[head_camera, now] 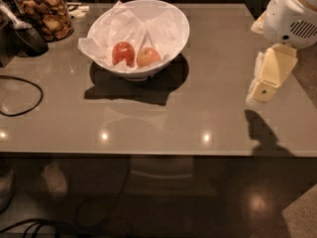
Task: Pick apple from white bowl
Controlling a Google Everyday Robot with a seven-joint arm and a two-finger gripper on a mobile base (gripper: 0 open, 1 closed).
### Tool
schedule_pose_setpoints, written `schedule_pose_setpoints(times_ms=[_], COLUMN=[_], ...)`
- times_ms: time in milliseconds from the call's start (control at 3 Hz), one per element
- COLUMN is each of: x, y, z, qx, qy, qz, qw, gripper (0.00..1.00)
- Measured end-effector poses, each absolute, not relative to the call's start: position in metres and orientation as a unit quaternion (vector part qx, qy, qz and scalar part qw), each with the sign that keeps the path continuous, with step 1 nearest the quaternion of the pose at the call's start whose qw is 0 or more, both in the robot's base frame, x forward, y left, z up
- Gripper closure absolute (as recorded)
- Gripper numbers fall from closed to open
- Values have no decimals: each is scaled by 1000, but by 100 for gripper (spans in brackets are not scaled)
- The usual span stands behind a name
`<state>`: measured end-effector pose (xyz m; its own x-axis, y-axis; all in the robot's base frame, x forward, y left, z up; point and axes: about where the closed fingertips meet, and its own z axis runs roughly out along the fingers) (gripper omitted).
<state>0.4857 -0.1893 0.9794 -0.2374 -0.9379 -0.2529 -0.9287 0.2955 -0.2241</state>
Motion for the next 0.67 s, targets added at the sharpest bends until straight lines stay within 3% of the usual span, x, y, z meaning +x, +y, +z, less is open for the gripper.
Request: schedule_pose_setpoints(times_ms=[333,667], x=[493,543], y=[-186,-153], z=[980,987], qx=[-588,-585], qy=[789,792], qz=[-9,24], qw=[178,175], gripper=[0,0])
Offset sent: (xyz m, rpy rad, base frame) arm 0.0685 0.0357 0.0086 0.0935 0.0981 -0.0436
